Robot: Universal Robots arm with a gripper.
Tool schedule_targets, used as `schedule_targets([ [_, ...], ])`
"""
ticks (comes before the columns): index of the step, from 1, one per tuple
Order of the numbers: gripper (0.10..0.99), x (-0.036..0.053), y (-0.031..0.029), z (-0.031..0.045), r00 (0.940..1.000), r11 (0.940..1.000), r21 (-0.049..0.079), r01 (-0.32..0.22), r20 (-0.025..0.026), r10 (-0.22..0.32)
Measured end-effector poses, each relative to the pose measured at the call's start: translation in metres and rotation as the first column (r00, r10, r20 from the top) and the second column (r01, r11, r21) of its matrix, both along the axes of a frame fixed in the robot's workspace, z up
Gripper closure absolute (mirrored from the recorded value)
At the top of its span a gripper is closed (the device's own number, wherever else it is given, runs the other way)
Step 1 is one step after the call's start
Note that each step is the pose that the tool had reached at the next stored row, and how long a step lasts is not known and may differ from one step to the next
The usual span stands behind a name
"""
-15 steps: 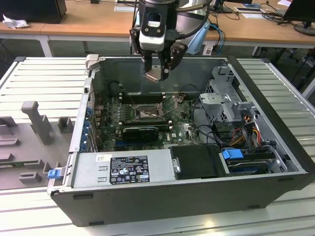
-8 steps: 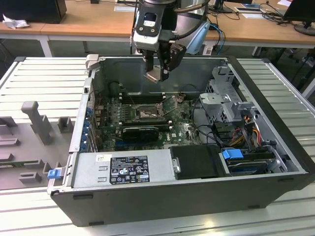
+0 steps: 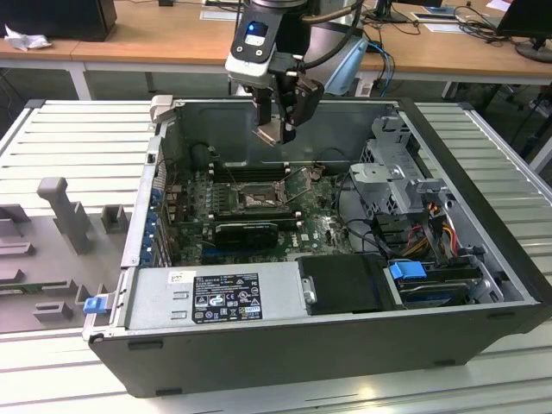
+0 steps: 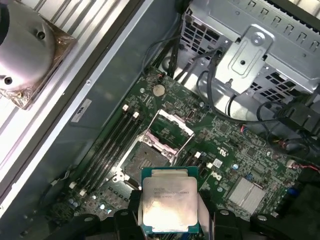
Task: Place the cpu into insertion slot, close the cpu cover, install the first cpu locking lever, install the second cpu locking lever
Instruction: 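Place the cpu into insertion slot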
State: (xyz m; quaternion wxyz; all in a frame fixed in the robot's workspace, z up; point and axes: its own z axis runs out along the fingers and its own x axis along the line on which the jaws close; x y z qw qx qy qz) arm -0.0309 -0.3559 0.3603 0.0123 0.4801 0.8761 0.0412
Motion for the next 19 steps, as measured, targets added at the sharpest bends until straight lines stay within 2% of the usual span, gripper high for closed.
schedule_targets([
  [6, 0.557, 0.0, 0.0, -0.0019, 0.9975, 0.9975, -0.001, 0.071, 0.0, -0.071],
  [9, 0.557, 0.0, 0.0, -0.006, 0.9912, 0.9912, -0.001, 0.132, 0.0, -0.132],
  [12, 0.557, 0.0, 0.0, -0.0084, 0.9812, 0.9812, -0.001, 0.193, 0.0001, -0.193],
  [13, 0.557, 0.0, 0.0, -0.0096, 0.9745, 0.9745, -0.001, 0.224, 0.0001, -0.224],
  [15, 0.557, 0.0, 0.0, -0.0109, 0.9657, 0.9657, -0.001, 0.26, 0.0, -0.26],
  [16, 0.557, 0.0, 0.0, -0.012, 0.9575, 0.9575, -0.001, 0.288, 0.0, -0.288],
  [18, 0.557, 0.0, 0.0, -0.0143, 0.9361, 0.9361, -0.001, 0.352, 0.0, -0.352],
  [19, 0.557, 0.0, 0.0, -0.0149, 0.9304, 0.9304, -0.001, 0.367, 0.0001, -0.367],
])
